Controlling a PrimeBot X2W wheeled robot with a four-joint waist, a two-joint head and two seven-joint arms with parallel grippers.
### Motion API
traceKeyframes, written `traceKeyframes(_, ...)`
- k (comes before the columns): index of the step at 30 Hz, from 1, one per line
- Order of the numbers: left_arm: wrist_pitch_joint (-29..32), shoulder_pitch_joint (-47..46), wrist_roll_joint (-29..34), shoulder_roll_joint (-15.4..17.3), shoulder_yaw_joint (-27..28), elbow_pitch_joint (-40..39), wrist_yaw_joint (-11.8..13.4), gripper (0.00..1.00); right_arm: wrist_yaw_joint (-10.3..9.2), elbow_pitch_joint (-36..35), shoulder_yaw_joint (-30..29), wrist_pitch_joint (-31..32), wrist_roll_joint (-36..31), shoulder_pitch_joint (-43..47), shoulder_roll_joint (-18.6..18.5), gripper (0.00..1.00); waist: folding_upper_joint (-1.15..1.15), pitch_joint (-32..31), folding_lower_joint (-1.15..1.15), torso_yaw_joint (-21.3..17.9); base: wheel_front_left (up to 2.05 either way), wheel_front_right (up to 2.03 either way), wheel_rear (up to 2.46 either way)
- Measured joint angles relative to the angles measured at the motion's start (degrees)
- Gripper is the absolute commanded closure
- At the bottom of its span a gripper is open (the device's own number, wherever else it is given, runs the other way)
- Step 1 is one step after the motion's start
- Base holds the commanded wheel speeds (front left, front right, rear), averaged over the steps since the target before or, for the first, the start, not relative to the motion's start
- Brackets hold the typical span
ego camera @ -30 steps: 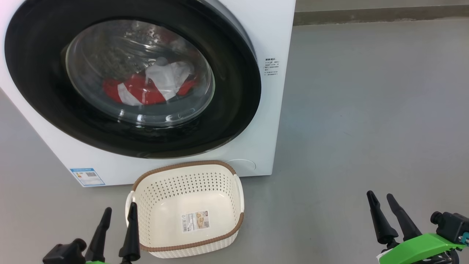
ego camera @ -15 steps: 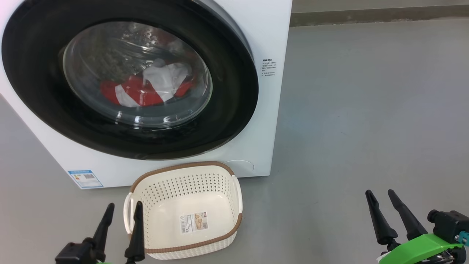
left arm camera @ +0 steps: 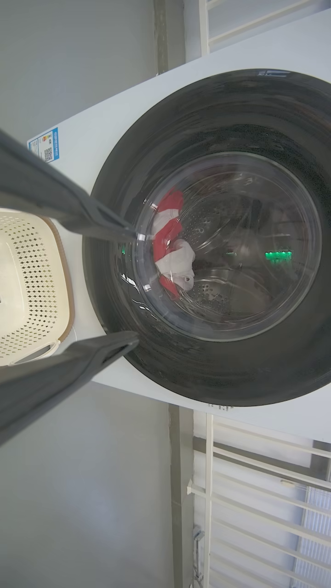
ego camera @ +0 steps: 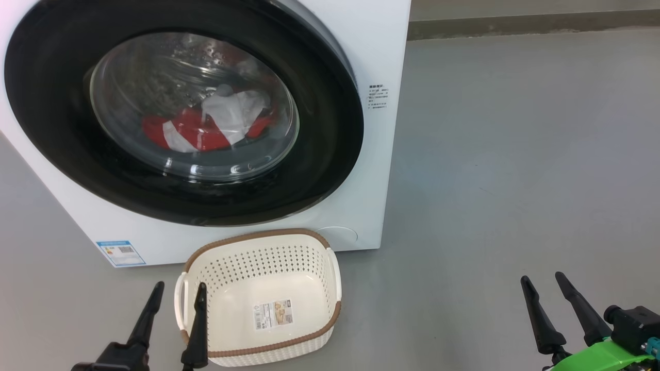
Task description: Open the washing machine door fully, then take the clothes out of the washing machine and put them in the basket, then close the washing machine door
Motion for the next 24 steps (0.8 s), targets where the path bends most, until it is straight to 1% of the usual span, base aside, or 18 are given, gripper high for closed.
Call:
traceKeyframes(2,-0.1,0.0,0.7,0.0,0.0,0.0,0.0,0.0,0.0,0.0,-0.3,-0.2,-1.3,0.0,0.0,0.0,0.0,-0.1,0.0,0.0,0.0,0.0,0.0)
traceKeyframes(8,-0.1,0.0,0.5,0.0,0.8,0.4,0.2,0.0,0.0,-0.1,-2.3,-0.2,-1.5,2.1,0.5,0.0,0.0,-0.4,0.0,0.1,0.0,0.0,0.0)
traceKeyframes(13,-0.1,0.1,-0.4,0.0,1.1,1.0,0.6,0.0,0.0,-0.2,-3.2,-0.2,-1.6,2.2,1.4,0.0,0.0,-0.4,0.0,0.1,0.0,0.0,0.0)
traceKeyframes(24,-0.1,0.2,-0.9,0.0,1.0,1.7,1.4,0.0,0.0,-0.7,-5.5,-0.2,-2.1,3.1,2.2,0.0,0.0,-0.3,0.0,0.2,0.0,0.0,0.0)
